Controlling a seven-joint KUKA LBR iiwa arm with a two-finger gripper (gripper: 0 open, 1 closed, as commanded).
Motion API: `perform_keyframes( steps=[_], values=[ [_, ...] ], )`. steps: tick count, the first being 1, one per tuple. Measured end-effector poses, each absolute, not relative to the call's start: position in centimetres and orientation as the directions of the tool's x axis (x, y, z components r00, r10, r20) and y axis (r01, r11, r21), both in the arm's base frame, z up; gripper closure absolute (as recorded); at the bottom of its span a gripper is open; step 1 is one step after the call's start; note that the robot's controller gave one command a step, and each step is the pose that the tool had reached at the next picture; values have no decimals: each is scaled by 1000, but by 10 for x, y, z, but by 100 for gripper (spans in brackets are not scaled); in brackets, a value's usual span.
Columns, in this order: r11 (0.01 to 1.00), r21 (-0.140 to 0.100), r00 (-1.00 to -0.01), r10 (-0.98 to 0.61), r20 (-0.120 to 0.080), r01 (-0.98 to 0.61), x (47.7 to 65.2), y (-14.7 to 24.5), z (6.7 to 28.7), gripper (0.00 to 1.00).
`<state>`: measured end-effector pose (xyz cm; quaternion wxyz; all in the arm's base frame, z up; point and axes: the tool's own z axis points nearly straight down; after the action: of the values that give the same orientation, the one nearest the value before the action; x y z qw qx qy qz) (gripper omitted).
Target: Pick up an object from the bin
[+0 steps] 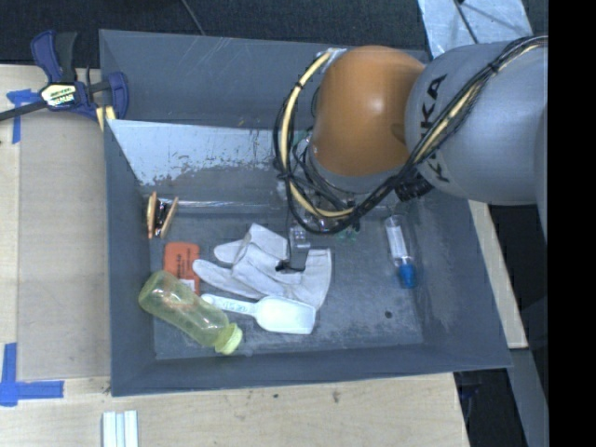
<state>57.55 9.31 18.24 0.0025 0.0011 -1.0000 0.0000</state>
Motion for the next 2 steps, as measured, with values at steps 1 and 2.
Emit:
perform_keyframes(
  steps=[1,2],
  values=[
    [1000,1,-1000,0,-4,0,577,93,187,0],
    [997,0,-997,-81,-6,-81,524,112,113,0]
  ],
)
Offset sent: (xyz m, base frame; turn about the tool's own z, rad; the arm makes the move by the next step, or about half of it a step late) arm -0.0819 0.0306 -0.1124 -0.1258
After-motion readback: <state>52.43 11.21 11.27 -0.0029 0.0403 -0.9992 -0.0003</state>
